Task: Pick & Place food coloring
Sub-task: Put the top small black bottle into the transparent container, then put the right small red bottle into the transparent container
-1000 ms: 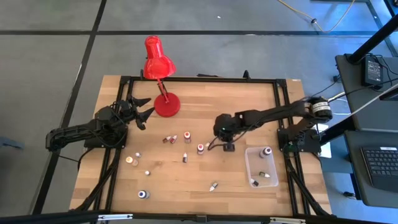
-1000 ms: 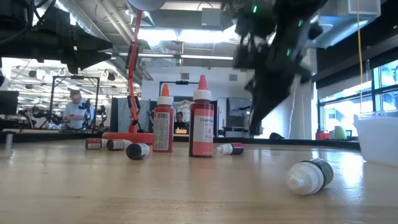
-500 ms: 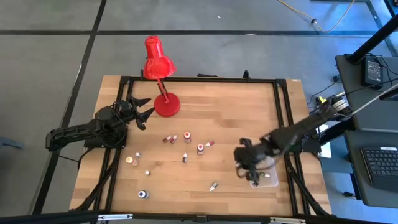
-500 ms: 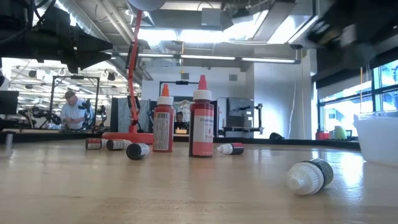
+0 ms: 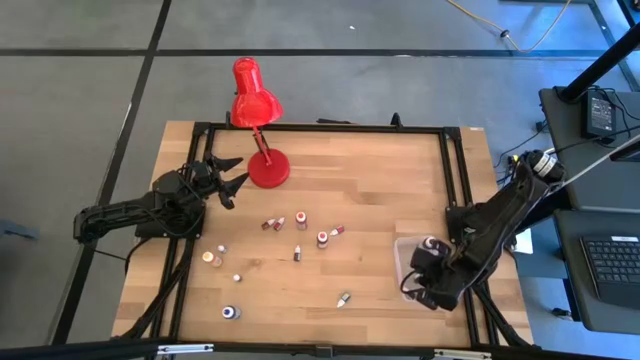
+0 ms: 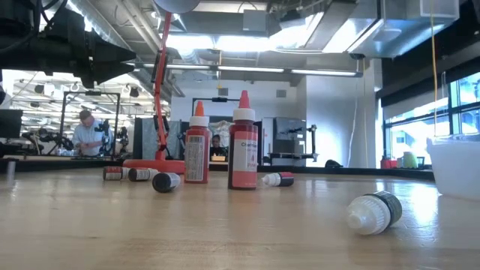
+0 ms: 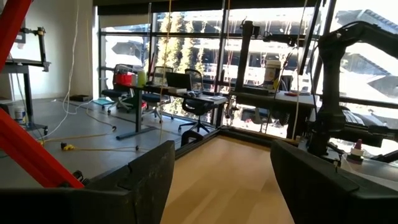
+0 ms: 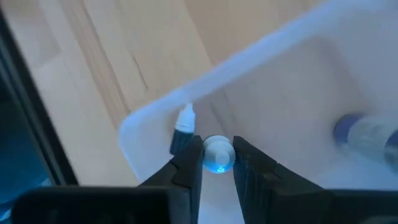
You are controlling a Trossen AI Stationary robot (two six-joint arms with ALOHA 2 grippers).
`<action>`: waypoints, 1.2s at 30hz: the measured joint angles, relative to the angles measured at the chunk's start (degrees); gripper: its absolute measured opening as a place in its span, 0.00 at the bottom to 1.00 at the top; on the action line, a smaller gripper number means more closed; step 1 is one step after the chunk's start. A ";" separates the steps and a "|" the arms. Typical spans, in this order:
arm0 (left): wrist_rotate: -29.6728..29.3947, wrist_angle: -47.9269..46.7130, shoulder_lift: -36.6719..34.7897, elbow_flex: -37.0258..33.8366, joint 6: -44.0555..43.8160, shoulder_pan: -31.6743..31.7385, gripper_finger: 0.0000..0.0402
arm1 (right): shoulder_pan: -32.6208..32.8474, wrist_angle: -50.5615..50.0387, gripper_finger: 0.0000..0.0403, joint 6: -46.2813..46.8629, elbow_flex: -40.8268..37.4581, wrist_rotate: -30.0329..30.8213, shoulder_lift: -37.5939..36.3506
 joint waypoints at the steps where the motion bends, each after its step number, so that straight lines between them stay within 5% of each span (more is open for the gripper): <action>1: 0.00 0.01 0.00 0.00 0.00 0.02 0.65 | 0.65 1.14 0.20 0.83 -1.04 0.00 0.00; 21: -0.02 0.00 0.00 0.00 0.00 0.01 0.65 | 2.63 14.10 0.22 4.28 -10.09 -0.51 0.00; 30: -0.02 0.00 0.00 0.00 -0.01 0.01 0.65 | 2.63 14.13 0.35 4.28 -10.09 -0.94 0.00; 36: -0.02 0.01 0.00 0.00 -0.02 0.01 0.65 | 1.94 13.29 0.41 4.37 -9.76 -7.72 -1.03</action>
